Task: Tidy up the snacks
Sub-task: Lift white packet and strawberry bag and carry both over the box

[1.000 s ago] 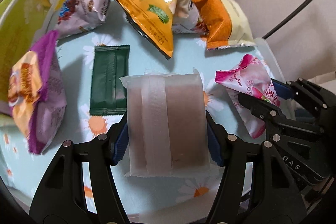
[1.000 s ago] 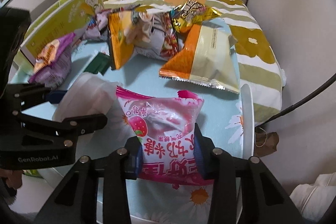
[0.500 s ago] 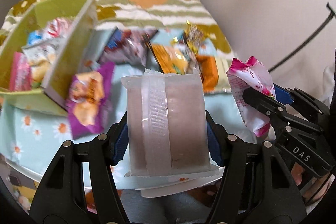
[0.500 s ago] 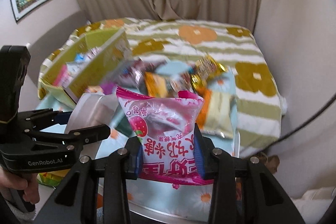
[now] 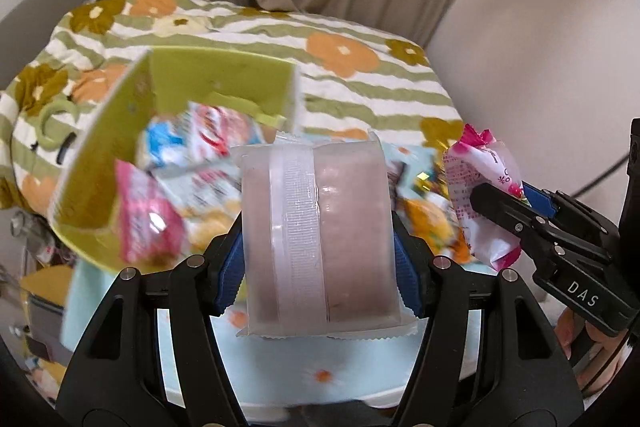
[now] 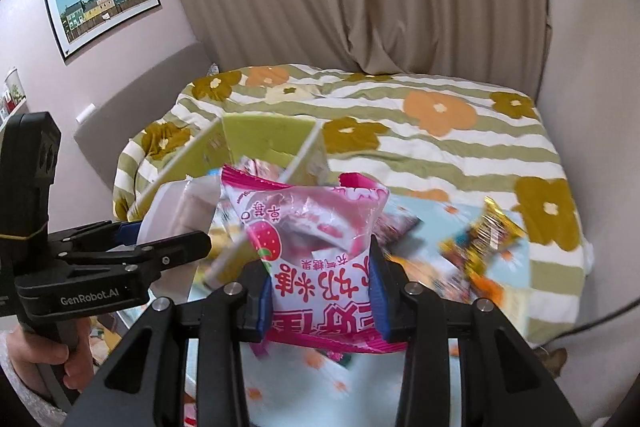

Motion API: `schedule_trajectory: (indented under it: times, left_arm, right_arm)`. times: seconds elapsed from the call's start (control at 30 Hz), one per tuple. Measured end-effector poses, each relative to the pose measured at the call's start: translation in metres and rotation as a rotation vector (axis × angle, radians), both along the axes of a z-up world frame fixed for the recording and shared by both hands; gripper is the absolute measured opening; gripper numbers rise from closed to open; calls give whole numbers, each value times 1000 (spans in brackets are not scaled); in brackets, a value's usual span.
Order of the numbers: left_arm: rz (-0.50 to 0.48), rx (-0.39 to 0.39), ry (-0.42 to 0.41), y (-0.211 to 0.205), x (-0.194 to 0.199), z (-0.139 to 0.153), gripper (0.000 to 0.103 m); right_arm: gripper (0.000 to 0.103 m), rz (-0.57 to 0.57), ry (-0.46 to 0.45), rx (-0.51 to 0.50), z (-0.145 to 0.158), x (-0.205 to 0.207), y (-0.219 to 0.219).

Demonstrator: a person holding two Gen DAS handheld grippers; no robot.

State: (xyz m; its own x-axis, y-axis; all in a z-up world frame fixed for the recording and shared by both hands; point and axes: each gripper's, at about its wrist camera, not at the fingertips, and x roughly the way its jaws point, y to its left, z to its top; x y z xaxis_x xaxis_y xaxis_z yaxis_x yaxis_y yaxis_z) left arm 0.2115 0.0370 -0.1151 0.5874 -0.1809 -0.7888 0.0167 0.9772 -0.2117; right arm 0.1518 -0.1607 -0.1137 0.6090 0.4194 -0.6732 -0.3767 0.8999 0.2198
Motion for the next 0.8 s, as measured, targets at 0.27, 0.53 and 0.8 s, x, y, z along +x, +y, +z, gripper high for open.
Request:
schedule_trajectory:
  times: [0.27,0.53,0.8]
  left_arm:
    - [12,6,29,90,80,-4,60]
    - [-47,36,88,147,168,-32,60]
    - [-110,75,153,158,211,-69,64]
  right_arm:
    - [36,-3,48,20,0,72,84]
    - [36,-50,105,18,-15,127,137]
    - [36,-96,173,5,-36,156,158]
